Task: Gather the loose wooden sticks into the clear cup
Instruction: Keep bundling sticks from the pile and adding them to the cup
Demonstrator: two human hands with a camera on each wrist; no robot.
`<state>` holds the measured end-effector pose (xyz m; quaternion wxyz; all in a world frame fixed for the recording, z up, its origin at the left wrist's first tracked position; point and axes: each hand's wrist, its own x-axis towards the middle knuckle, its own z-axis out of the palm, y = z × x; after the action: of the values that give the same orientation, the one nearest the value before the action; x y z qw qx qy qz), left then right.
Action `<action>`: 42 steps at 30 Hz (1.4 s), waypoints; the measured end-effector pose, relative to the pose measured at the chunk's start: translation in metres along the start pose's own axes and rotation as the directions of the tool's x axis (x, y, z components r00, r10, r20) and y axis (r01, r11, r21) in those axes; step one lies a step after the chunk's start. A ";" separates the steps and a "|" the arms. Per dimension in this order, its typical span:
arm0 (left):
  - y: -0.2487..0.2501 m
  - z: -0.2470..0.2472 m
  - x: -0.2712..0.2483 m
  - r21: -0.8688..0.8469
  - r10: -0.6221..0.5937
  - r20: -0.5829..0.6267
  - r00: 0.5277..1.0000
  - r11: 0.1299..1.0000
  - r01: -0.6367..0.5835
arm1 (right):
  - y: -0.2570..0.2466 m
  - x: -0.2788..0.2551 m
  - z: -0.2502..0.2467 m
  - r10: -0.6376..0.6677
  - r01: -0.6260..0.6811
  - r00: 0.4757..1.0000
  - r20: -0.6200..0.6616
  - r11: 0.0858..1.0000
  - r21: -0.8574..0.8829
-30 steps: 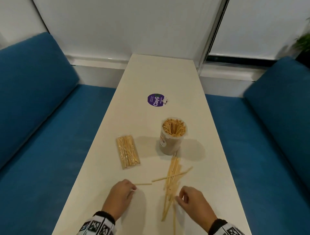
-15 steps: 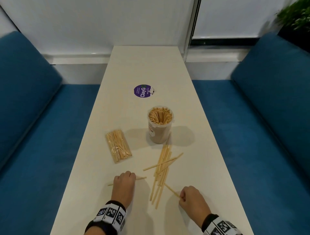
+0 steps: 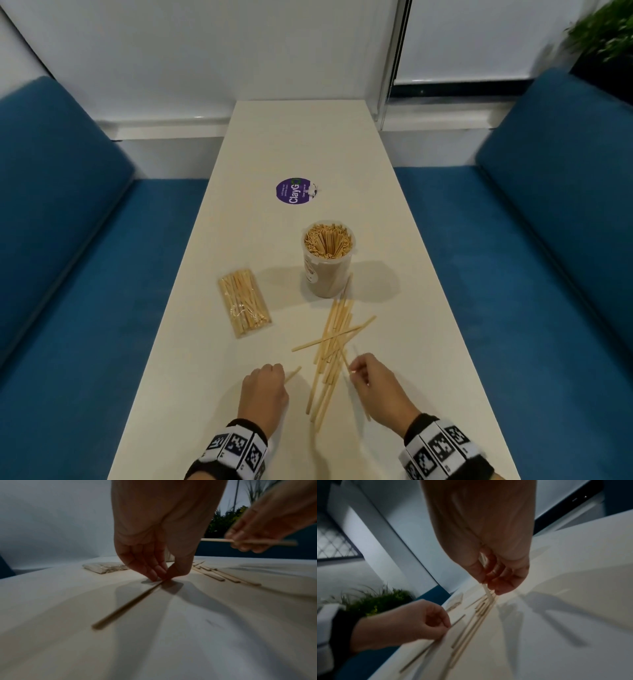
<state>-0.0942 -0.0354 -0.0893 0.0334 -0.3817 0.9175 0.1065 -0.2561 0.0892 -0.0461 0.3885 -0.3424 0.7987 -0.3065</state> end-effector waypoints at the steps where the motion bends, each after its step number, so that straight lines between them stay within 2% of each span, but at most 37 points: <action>1: 0.001 0.000 -0.001 0.012 0.001 0.003 1.000 1.000 -0.001 | -0.005 0.002 0.003 0.001 -0.001 1.000 0.013 1.000 0.027; 5: 0.003 0.005 -0.005 0.070 0.013 0.051 0.999 0.997 -0.017 | -0.013 0.008 0.012 0.016 -0.018 0.999 0.044 0.998 0.055; 7: 0.001 0.003 -0.003 0.038 0.014 0.067 0.998 0.999 -0.016 | -0.016 0.007 0.016 0.044 -0.050 0.998 0.051 0.992 0.116; 9: 0.000 -0.008 -0.003 -0.080 -0.010 0.029 1.000 0.997 0.012 | -0.017 0.007 0.019 0.088 -0.099 0.994 0.061 0.972 0.211; 11: 0.002 -0.015 0.001 -0.320 -0.172 0.043 0.984 0.931 0.176 | -0.019 0.007 0.020 0.112 -0.129 0.991 0.073 0.947 0.294; 13: 0.009 -0.024 0.002 -0.600 -0.254 0.131 0.958 0.749 0.280 | -0.021 0.008 0.022 0.113 -0.138 0.989 0.092 0.926 0.351; 15: 0.020 -0.035 0.003 -0.787 -0.279 0.201 0.939 0.524 0.325 | -0.025 0.010 0.026 0.104 -0.145 0.987 0.123 0.905 0.399; 18: 0.032 -0.039 0.005 -0.904 -0.226 0.367 0.902 0.142 0.404 | -0.030 0.014 0.033 0.078 -0.124 0.988 0.132 0.909 0.397; 20: 0.036 -0.038 0.007 -0.905 -0.231 0.412 0.882 0.012 0.425 | -0.030 0.018 0.036 0.069 -0.101 0.993 0.095 0.918 0.384; 22: 0.037 -0.036 0.009 -0.897 -0.256 0.434 0.864 -0.033 0.441 | -0.030 0.020 0.036 0.057 -0.074 0.997 0.059 0.940 0.334; 24: 0.037 -0.034 0.011 -0.888 -0.245 0.443 0.862 0.016 0.460 | -0.030 0.021 0.035 0.036 -0.051 0.998 0.058 0.961 0.272; 27: 0.036 -0.032 0.019 -0.864 -0.229 0.467 0.854 0.087 0.496 | -0.033 0.027 0.027 -0.010 -0.023 0.989 0.144 0.974 0.225; 28: 0.036 -0.034 0.024 -0.863 -0.253 0.465 0.848 0.083 0.498 | -0.033 0.033 0.021 -0.050 0.025 0.987 0.154 0.987 0.159; 29: 0.035 -0.036 0.029 -0.867 -0.286 0.456 0.843 0.072 0.493 | -0.033 0.042 0.012 -0.111 0.109 0.983 0.144 0.994 0.022; 30: 0.035 -0.038 0.033 -0.877 -0.319 0.431 0.844 0.071 0.475 | -0.032 0.053 0.003 -0.198 0.220 0.969 0.147 0.963 -0.158; 31: 0.036 -0.040 0.037 -0.878 -0.353 0.386 0.852 0.141 0.457 | -0.031 0.064 -0.007 -0.289 0.336 0.940 0.181 0.875 -0.350; 32: 0.037 -0.040 0.040 -0.861 -0.372 0.312 0.874 0.279 0.425 | -0.029 0.076 -0.015 -0.365 0.441 0.898 0.247 0.748 -0.497; 33: 0.038 -0.040 0.043 -0.810 -0.356 0.220 0.908 0.452 0.374 | -0.027 0.088 -0.022 -0.401 0.520 0.854 0.332 0.619 -0.589; 34: 0.040 -0.040 0.045 -0.731 -0.308 0.145 0.940 0.607 0.312 | -0.025 0.099 -0.026 -0.397 0.575 0.817 0.419 0.497 -0.650; 35: 0.043 -0.040 0.045 -0.650 -0.249 0.118 0.961 0.713 0.264 | -0.024 0.108 -0.029 -0.361 0.608 0.792 0.492 0.389 -0.692; 37: 0.049 -0.034 0.044 -0.489 -0.155 0.131 0.979 0.849 0.200 | -0.019 0.121 -0.031 -0.263 0.645 0.762 0.591 0.232 -0.728; 38: 0.052 -0.030 0.043 -0.406 -0.131 0.141 0.981 0.896 0.178 | -0.017 0.125 -0.032 -0.232 0.659 0.751 0.618 0.208 -0.723; 39: 0.053 -0.027 0.042 -0.341 -0.118 0.145 0.982 0.926 0.162 | -0.013 0.126 -0.033 -0.223 0.658 0.753 0.619 0.253 -0.710; 40: 0.054 -0.024 0.039 -0.297 -0.109 0.153 0.982 0.943 0.151 | -0.009 0.127 -0.034 -0.236 0.648 0.760 0.605 0.338 -0.683; 42: 0.053 -0.016 0.036 -0.252 -0.092 0.140 0.986 0.960 0.125 | 0.000 0.122 -0.036 -0.312 0.647 0.760 0.570 0.455 -0.613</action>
<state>-0.1568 -0.0277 -0.0698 0.0473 -0.4252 0.8692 0.2478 -0.3430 0.0016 -0.0781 0.2386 -0.7429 0.6237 0.0466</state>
